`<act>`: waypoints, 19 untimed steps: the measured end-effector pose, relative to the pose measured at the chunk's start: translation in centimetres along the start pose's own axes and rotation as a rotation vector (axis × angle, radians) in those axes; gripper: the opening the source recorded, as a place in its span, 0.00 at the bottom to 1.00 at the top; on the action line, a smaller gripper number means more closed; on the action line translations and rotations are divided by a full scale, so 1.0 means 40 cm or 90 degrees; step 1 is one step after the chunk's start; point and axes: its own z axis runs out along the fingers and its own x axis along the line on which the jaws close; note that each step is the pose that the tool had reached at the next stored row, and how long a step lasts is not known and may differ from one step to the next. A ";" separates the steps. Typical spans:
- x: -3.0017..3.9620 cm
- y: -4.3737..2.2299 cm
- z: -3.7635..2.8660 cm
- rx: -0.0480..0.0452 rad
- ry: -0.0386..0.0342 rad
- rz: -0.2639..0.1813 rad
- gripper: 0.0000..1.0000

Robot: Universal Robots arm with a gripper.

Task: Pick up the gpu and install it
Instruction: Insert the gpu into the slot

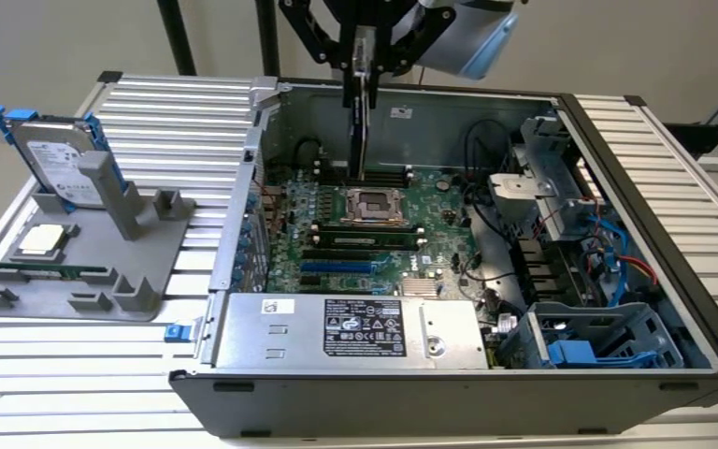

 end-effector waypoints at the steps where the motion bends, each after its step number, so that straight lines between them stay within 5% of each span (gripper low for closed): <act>1: -0.003 0.000 0.000 0.0000 0.0000 0.000 0.00; 13: -0.044 0.002 0.000 0.0000 0.0001 0.000 0.00; 19: -0.048 0.002 0.000 0.0000 0.0002 0.000 0.00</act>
